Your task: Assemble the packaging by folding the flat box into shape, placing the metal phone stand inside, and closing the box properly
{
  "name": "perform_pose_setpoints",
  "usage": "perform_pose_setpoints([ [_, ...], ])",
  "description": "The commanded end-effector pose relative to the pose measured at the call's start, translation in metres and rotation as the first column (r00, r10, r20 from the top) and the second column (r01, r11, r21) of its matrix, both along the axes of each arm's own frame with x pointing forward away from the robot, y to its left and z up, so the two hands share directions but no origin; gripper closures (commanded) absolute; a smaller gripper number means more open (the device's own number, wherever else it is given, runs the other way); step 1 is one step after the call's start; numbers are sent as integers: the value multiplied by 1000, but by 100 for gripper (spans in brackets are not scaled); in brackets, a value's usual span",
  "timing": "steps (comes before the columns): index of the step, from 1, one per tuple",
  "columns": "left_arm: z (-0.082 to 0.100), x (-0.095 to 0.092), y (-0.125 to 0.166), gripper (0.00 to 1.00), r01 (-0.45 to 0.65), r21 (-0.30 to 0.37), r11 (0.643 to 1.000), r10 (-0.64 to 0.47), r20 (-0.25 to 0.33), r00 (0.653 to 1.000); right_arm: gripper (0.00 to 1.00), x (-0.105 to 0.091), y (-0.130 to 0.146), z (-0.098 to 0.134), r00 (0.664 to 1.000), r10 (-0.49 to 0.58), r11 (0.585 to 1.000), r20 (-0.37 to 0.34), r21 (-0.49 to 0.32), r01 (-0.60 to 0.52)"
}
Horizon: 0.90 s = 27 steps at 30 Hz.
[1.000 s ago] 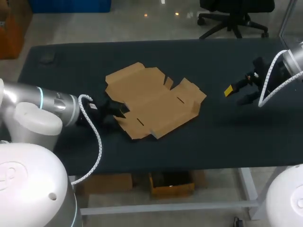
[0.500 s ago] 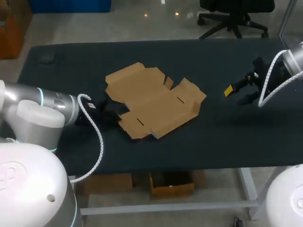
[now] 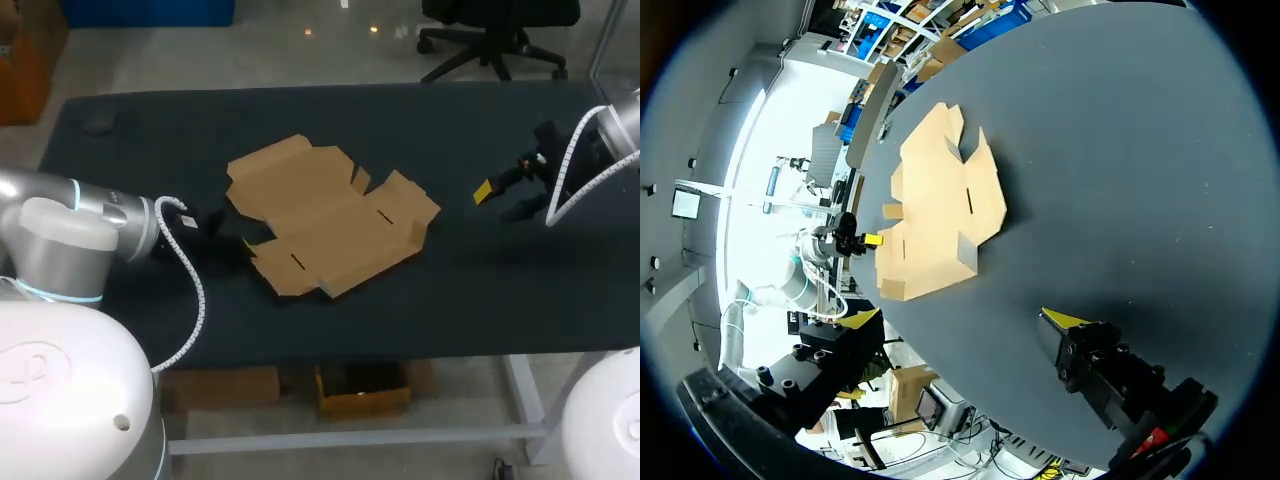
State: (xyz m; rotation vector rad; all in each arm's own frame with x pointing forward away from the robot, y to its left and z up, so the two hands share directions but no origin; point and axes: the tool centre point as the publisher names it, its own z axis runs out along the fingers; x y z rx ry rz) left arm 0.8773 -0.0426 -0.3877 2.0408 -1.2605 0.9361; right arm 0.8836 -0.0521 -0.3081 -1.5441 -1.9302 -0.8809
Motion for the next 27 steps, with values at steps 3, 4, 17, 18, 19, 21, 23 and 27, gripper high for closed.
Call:
perform_pose_setpoints([
  [3,9,-1,4,100,78,5,997,-78,-28,997,0,0,0,0,1000,1,1000,-1,1,-1],
  [4,9,-2,4,100,85,6,996,-85,-27,996,0,0,0,0,1000,1,1000,-1,1,-1],
  [17,17,-11,-6,100,198,84,977,-199,1,980,0,0,0,0,1000,1,1000,-1,1,-1],
  [18,17,-11,-6,100,200,86,976,-201,1,980,0,0,0,0,1000,1,1000,-1,1,-1],
  [19,17,-11,-6,100,203,89,975,-204,-1,979,0,0,0,0,1000,1,1000,-1,1,-1],
  [21,16,-10,-8,100,209,94,973,-210,-2,978,0,0,0,0,1000,1,1000,-1,1,-1],
  [23,14,-8,-8,100,212,106,971,-212,-8,977,0,0,0,0,1000,1,1000,-1,1,-1],
  [27,10,-2,-8,99,201,125,972,-200,-21,980,0,0,0,0,1000,1,1000,-1,1,-1],
])
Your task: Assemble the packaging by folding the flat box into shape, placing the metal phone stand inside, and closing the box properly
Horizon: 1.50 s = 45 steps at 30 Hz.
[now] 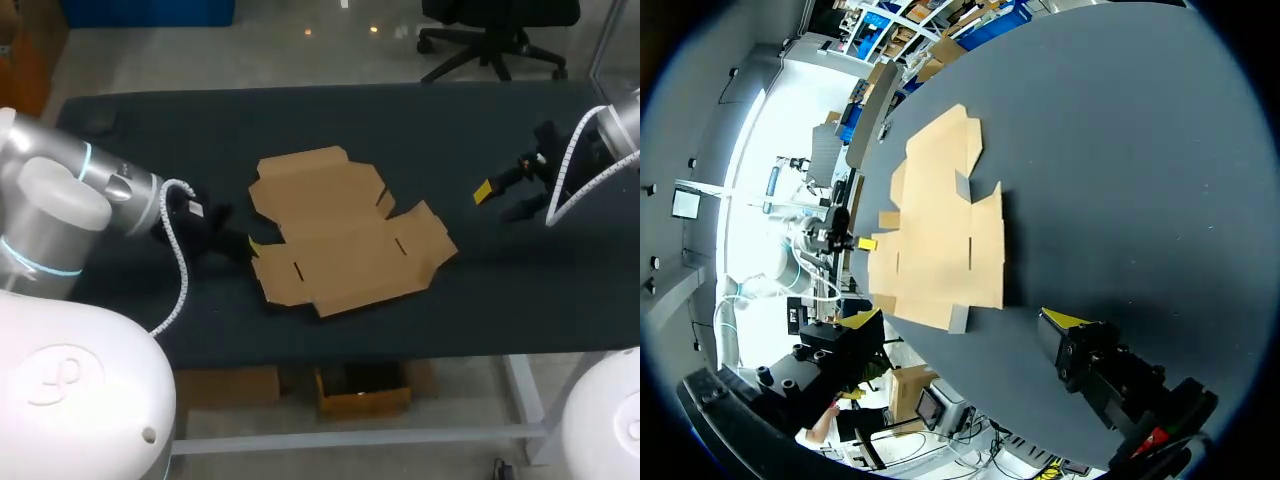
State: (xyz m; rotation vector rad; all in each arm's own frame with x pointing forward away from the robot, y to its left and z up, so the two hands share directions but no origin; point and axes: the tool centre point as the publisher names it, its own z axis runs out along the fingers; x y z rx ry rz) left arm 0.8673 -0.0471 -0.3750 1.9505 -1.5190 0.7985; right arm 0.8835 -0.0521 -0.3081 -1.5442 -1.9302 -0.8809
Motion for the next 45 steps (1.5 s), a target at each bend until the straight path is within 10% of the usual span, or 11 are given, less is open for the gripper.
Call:
perform_pose_setpoints([
  [1,-4,9,-3,83,1,18,1000,-1,-18,1000,0,0,0,0,1000,1,1000,-1,1,-1],
  [6,-1,12,2,22,-38,31,999,39,-13,999,0,0,0,0,1000,1,1000,-1,1,-1],
  [9,5,9,7,10,-90,41,995,90,8,996,0,0,0,0,1000,1,1000,-1,1,-1],
  [27,10,-18,3,37,-153,72,986,150,51,987,0,0,0,0,1000,1,1000,-1,1,-1],
  [45,-15,-1,-11,52,-167,46,985,166,32,986,0,0,0,0,1000,1,1000,-1,1,-1],
])
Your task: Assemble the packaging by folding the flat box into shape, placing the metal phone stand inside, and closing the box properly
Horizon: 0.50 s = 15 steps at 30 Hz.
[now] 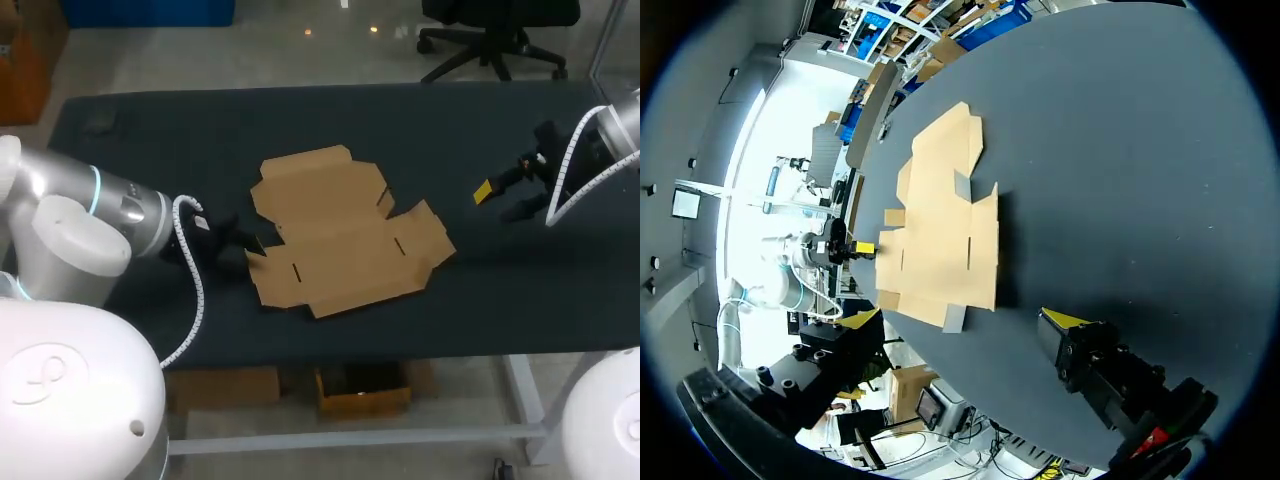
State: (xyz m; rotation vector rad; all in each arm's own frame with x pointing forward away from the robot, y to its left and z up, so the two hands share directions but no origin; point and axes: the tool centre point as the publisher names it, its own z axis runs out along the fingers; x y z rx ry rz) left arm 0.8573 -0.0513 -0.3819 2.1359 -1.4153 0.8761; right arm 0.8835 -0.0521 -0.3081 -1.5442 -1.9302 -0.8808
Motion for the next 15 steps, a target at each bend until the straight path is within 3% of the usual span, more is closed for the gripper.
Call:
perform_pose_setpoints([
  [1,-8,10,-7,53,7,-1,1000,-7,-6,1000,0,0,0,0,1000,1,1000,-1,1,-1],
  [6,-14,15,-7,61,3,-2,1000,-3,-22,1000,0,0,0,0,1000,1,1000,-1,1,-1],
  [11,-17,16,-4,100,-5,-7,1000,5,-37,999,0,0,0,0,1000,1,1000,-1,1,-1],
  [15,-16,17,0,100,7,-24,1000,-8,-48,999,0,0,0,0,1000,1,1000,-1,1,-1],
])
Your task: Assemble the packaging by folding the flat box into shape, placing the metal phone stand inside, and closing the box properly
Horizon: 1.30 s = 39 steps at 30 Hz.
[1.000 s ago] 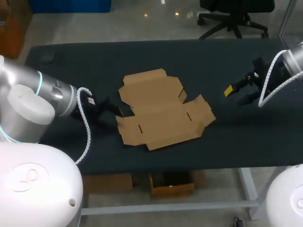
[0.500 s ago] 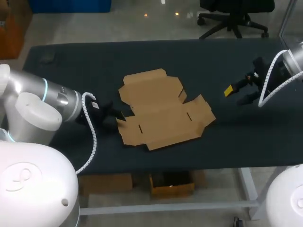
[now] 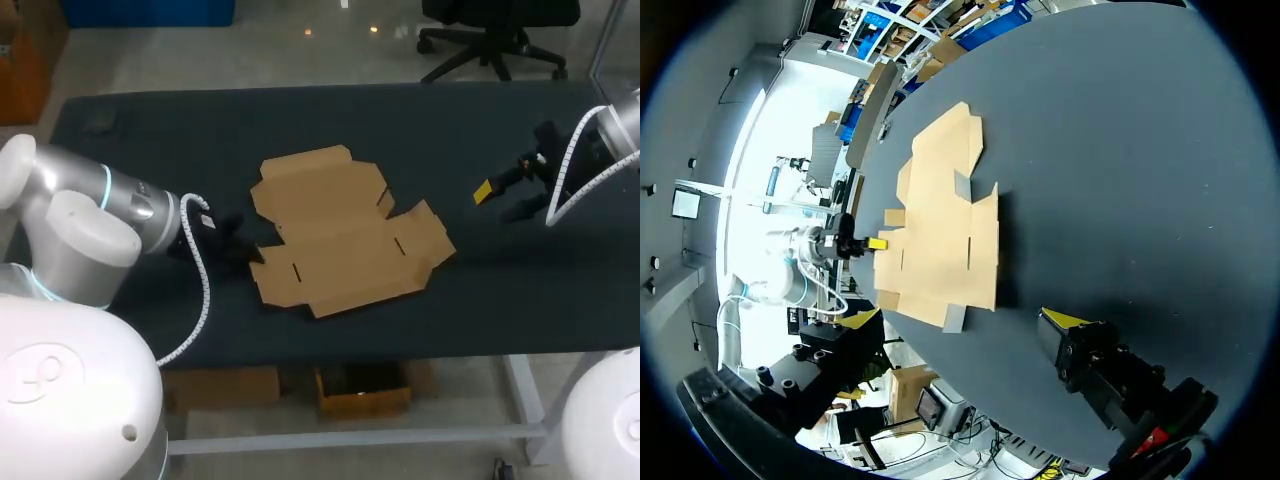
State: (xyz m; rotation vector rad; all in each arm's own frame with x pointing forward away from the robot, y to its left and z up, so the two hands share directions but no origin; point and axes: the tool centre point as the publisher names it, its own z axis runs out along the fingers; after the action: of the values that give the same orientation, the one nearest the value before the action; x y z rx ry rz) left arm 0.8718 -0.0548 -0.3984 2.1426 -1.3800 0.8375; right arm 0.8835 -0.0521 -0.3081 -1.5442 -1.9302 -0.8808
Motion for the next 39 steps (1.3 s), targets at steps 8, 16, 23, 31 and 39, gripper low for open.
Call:
perform_pose_setpoints([
  [8,9,7,8,100,67,-18,998,-67,-13,998,0,0,0,0,1000,1,1000,-1,1,-1],
  [16,19,11,9,100,171,-5,985,-170,31,985,0,0,0,0,1000,1,1000,-1,1,-1],
  [23,19,13,8,100,210,15,978,-210,60,976,0,0,0,0,1000,1,1000,-1,1,-1],
  [31,17,12,4,100,236,11,972,-236,96,967,0,0,0,0,1000,1,1000,-1,1,-1],
  [39,15,9,1,100,239,6,971,-238,125,963,0,0,0,0,1000,1,1000,-1,1,-1],
])
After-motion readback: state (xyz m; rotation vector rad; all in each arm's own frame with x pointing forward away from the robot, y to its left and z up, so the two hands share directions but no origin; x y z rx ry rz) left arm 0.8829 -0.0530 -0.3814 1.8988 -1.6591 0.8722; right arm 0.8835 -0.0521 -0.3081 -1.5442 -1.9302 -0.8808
